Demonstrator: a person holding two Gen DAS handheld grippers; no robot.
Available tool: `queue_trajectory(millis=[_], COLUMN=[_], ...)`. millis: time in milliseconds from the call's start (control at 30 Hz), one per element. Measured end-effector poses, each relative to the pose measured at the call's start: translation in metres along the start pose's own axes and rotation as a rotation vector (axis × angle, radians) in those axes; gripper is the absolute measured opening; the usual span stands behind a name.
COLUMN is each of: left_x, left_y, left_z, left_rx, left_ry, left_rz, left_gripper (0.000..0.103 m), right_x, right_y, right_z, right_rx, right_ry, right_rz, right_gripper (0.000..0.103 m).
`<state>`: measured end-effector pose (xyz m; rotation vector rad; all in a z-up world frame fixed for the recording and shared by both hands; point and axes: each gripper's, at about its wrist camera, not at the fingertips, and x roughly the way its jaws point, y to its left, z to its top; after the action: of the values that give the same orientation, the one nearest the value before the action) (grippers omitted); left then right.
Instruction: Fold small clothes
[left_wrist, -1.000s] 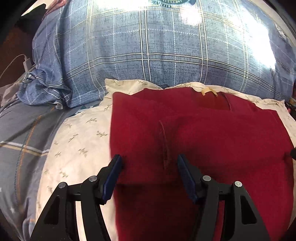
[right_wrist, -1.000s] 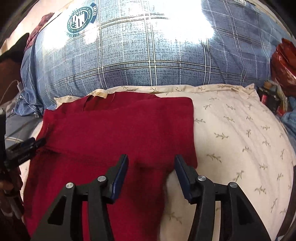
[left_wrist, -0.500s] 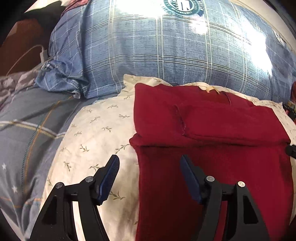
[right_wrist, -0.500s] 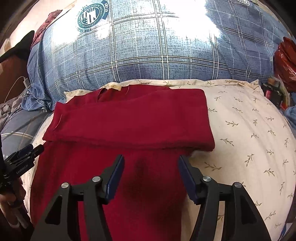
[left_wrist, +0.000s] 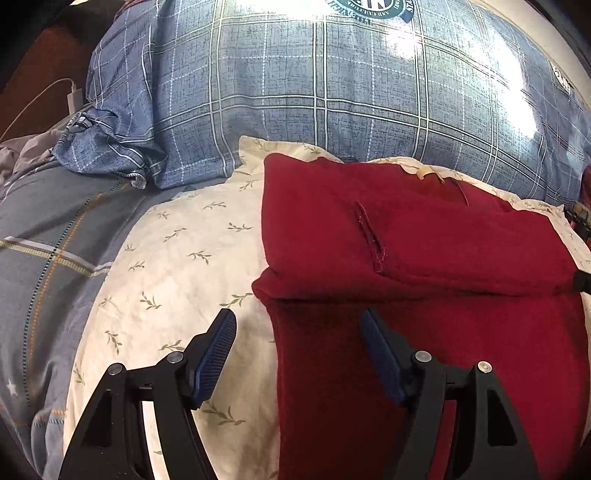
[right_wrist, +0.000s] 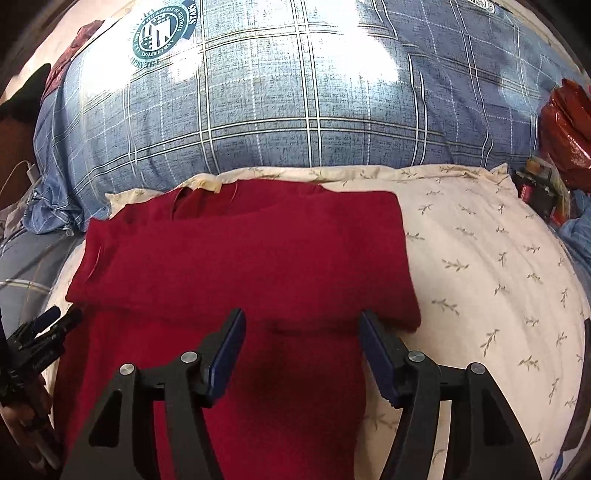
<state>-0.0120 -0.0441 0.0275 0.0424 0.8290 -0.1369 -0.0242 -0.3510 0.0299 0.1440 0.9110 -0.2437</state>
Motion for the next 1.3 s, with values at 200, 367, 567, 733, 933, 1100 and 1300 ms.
queue_trajectory(millis=[200, 367, 567, 733, 933, 1100, 1300], left_x=[0.001, 0.002, 0.013, 0.014, 0.006, 0.004, 0.045], left_y=[-0.001, -0.001, 0.003, 0.005, 0.011, 0.012, -0.007], left_z=[0.000, -0.001, 0.001, 0.003, 0.009, 0.030, 0.060], left_rx=[0.003, 0.009, -0.014, -0.023, -0.080, -0.131, -0.117], left_ry=[-0.005, -0.006, 0.030, 0.029, 0.007, 0.009, 0.056], left_rz=[-0.009, -0.029, -0.044, -0.047, -0.085, -0.111, -0.049], left_gripper=[0.070, 0.070, 0.071, 0.072, 0.072, 0.072, 0.071], right_x=[0.007, 0.023, 0.059, 0.055, 0.030, 0.032, 0.070], right_y=[-0.007, -0.019, -0.043, -0.056, -0.053, -0.045, -0.038], right_z=[0.007, 0.017, 0.024, 0.020, 0.019, 0.038, 0.051], right_rx=[-0.002, -0.019, 0.021, 0.102, 0.076, 0.082, 0.079], right_ry=[-0.013, -0.012, 0.037, 0.027, -0.006, -0.034, 0.000], right_rz=[-0.036, -0.085, -0.092, -0.060, -0.072, -0.002, -0.024], right_gripper=[0.065, 0.065, 0.064, 0.066, 0.067, 0.068, 0.053])
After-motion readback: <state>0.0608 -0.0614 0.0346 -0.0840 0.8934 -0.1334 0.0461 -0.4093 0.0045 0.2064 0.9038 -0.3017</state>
